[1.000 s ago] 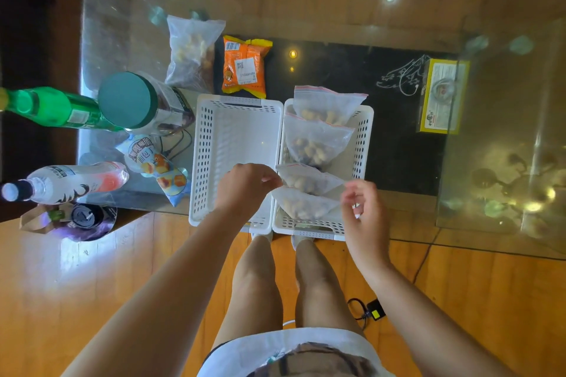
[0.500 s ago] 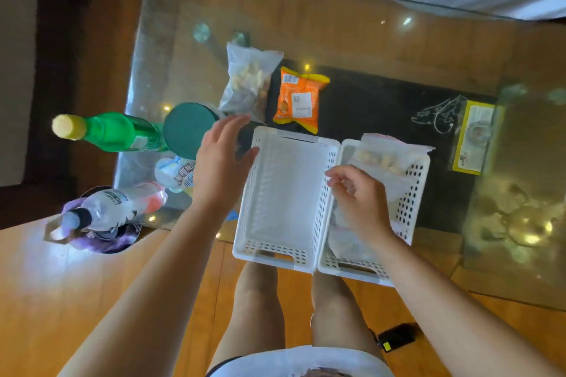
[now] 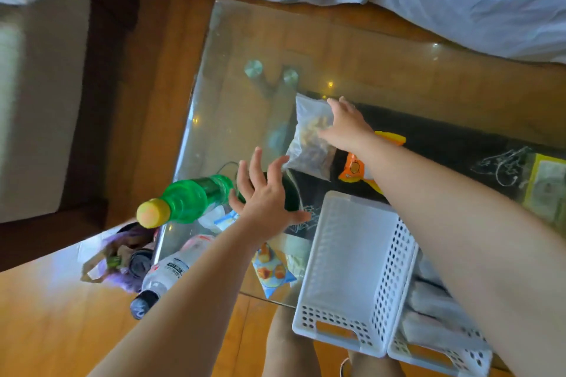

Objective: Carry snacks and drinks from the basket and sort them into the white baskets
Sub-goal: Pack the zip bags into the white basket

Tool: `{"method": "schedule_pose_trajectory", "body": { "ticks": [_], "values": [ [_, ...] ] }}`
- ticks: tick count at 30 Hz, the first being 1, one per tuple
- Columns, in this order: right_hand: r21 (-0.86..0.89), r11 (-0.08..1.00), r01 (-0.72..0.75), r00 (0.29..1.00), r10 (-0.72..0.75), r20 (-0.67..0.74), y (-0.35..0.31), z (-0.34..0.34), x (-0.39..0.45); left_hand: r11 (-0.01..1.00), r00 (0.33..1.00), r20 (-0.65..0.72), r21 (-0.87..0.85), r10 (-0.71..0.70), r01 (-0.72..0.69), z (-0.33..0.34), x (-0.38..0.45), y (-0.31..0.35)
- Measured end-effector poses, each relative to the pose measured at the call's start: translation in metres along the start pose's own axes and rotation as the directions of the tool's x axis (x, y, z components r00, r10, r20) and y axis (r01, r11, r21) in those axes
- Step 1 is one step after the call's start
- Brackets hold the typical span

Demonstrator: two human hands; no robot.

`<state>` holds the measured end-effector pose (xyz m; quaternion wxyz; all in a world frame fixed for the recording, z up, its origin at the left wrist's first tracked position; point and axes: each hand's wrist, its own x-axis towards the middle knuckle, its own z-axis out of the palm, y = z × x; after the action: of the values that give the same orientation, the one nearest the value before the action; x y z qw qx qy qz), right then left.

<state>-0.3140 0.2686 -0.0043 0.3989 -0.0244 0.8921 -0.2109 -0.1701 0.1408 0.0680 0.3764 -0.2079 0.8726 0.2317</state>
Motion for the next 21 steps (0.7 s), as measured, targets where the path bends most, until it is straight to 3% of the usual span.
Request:
{"method": "schedule_pose_trajectory", "body": {
  "ticks": [5, 9, 15, 18, 21],
  "values": [
    [-0.184, 0.983, -0.012, 0.995, 0.029, 0.094, -0.001, -0.008, 0.020, 1.000, 0.999, 0.033, -0.023, 0.005, -0.004, 0.001, 0.001, 0.001],
    [-0.278, 0.959, 0.055, 0.997, -0.066, -0.031, -0.002, -0.011, 0.020, 1.000, 0.999, 0.033, -0.016, 0.005, -0.005, 0.002, 0.000, 0.000],
    [-0.095, 0.994, 0.061, 0.998, -0.062, -0.006, -0.014, -0.014, 0.005, 1.000, 1.000, 0.021, -0.024, 0.010, -0.009, 0.003, -0.001, 0.000],
    [0.126, 0.979, 0.158, 0.987, -0.160, 0.007, -0.018, -0.021, -0.019, 0.999, 1.000, 0.013, -0.035, 0.018, -0.018, 0.002, 0.000, -0.001],
    [0.238, 0.943, 0.232, 0.973, -0.228, -0.047, -0.013, -0.032, -0.054, 1.000, 1.000, -0.004, -0.025, 0.012, -0.012, 0.003, 0.001, -0.002]
  ]
}}
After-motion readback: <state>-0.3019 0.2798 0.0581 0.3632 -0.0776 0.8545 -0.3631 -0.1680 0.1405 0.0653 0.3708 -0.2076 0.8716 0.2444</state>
